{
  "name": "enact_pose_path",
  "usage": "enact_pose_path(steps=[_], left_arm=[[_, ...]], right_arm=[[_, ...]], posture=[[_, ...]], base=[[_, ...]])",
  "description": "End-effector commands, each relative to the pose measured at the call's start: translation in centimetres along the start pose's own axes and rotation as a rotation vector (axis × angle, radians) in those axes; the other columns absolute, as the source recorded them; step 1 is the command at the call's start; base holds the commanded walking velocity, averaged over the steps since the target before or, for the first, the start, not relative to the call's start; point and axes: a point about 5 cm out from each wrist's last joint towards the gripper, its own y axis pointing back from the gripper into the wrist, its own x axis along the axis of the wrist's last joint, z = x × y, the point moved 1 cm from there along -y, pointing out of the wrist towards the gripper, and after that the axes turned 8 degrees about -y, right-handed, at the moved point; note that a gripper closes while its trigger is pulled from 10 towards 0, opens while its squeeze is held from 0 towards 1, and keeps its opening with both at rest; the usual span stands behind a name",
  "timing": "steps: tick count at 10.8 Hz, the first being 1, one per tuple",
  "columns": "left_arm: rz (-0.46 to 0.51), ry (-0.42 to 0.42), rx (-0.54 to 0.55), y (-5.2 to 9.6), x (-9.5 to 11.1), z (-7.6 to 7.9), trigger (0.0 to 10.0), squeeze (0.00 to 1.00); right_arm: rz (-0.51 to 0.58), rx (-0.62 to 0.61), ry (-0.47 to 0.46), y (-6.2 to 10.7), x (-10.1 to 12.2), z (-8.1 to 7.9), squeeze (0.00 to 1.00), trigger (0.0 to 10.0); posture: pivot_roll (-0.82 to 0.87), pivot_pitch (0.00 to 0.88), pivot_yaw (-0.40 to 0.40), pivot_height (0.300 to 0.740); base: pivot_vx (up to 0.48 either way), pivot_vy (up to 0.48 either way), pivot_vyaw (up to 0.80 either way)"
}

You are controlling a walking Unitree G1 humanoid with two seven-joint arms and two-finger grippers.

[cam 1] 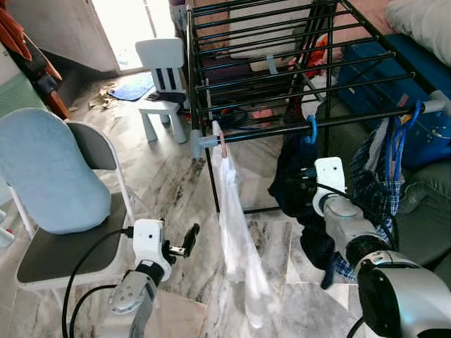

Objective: Hang hanger

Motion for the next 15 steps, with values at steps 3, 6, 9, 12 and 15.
enact_pose_path(steps=[3,6,9,12,15], left_arm=[[0.063,-0.049,0.003,-0.4,1.7,-0.7,10.0,0.0],[0.044,-0.048,0.032,-0.4,1.2,-0.9,10.0,0.0],[0.042,-0.05,0.035,-0.7,1.2,-0.7,10.0,0.0],[0.039,-0.057,0.044,-1.1,1.0,-0.7,10.0,0.0],[0.047,-0.051,0.05,-1.5,1.0,-0.5,10.0,0.0]], right_arm=[[0.026,0.005,0.019,-0.1,0.8,-0.3,0.0,0.9],[0.055,-0.001,0.033,-0.1,1.3,-0.1,0.0,0.0],[0.083,-0.009,0.037,-0.1,1.7,0.4,0.0,0.0],[0.095,-0.006,0.039,0.0,1.7,0.8,0.0,0.0],[0.125,0.01,0.026,0.0,2.2,0.7,0.0,0.0]], posture=[[-0.02,0.0,0.121,0.74],[-0.03,0.0,0.118,0.74],[-0.04,0.0,0.12,0.74],[-0.04,0.0,0.116,0.74],[-0.05,0.0,0.099,0.74]], base=[[0.0,0.0,0.0],[0.0,0.0,0.0],[0.0,0.0,0.0],[0.0,0.0,0.0],[0.0,0.0,0.0]])
